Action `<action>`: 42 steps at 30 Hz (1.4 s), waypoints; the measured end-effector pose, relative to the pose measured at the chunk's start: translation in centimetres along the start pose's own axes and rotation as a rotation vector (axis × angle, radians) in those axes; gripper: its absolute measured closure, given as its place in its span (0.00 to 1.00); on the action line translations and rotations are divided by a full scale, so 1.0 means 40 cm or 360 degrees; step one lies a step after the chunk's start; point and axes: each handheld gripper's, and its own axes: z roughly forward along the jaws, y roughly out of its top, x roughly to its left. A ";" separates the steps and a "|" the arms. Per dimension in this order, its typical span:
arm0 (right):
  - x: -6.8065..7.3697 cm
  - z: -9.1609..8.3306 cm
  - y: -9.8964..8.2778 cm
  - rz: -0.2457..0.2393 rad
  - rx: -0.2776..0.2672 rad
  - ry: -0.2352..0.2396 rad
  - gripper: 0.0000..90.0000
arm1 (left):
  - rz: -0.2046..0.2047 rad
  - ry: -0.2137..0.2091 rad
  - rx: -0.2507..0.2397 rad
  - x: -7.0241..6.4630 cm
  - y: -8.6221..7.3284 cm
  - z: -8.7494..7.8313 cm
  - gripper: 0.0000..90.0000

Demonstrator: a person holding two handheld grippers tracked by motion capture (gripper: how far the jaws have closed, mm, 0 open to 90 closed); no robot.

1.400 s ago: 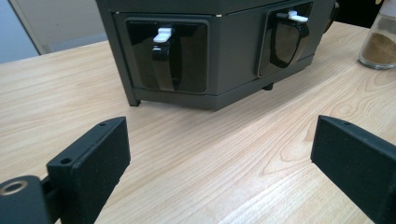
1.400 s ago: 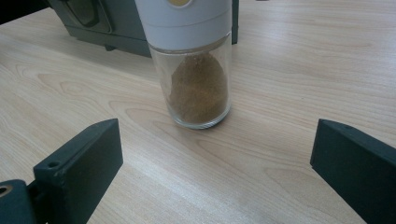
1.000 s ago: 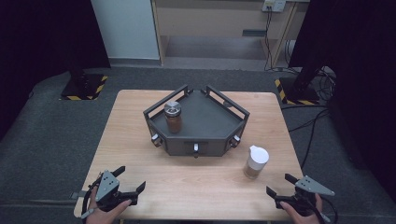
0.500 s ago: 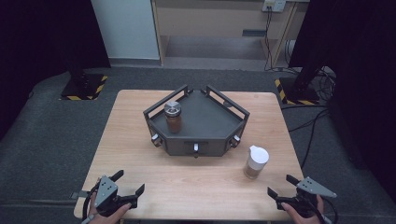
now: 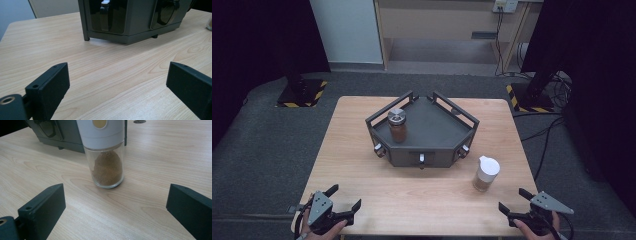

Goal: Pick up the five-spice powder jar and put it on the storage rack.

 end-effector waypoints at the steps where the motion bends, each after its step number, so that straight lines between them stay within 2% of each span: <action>1: 0.000 -0.001 0.000 -0.0001 0.0000 -0.0001 0.03 | -0.0002 0.0000 -0.0001 0.001 -0.001 0.000 0.04; 22: 0.006 -0.013 -0.003 -0.0015 0.0002 -0.0002 0.03 | 0.0087 -0.0016 0.0005 -0.019 0.010 0.016 0.04; 29: 0.004 0.000 -0.004 -0.0008 0.0021 -0.0002 0.03 | 0.0070 -0.0028 0.0011 -0.007 0.003 0.017 0.04; 38: 0.009 0.018 0.002 -0.0021 0.0026 0.0009 0.03 | 0.0020 -0.0001 0.0016 0.010 -0.007 0.009 0.04; 42: 0.007 0.026 0.003 -0.0018 0.0033 0.0014 0.03 | 0.0030 0.0003 0.0033 0.011 -0.007 0.011 0.04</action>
